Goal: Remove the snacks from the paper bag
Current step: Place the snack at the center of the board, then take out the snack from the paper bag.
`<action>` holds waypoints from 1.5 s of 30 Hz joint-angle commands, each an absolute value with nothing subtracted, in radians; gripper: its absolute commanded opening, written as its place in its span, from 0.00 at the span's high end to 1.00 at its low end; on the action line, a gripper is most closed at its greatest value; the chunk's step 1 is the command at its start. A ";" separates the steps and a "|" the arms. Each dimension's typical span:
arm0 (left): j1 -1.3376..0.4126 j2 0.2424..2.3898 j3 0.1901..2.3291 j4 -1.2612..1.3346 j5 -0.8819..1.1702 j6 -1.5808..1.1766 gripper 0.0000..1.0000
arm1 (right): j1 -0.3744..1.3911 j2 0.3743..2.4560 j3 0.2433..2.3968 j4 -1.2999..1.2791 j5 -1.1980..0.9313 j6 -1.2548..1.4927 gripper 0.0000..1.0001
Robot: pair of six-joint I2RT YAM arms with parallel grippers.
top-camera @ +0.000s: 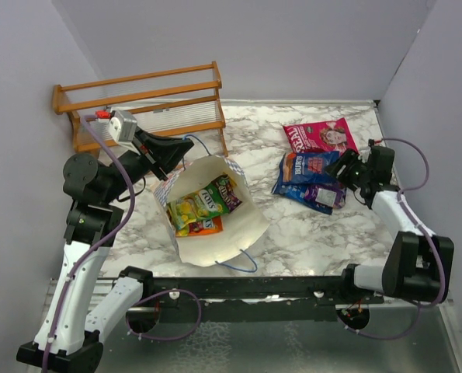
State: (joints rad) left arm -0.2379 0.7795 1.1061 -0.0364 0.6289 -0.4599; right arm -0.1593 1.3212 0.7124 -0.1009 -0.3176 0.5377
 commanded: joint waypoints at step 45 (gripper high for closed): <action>-0.239 0.748 1.101 0.058 0.728 -0.478 1.00 | 0.626 0.979 1.062 -0.080 -0.876 0.349 0.26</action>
State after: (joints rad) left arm -0.2379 0.7574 1.0821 -0.0067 0.6918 -0.4637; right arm 0.4789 0.9760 1.0428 -0.0818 -0.9249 0.4011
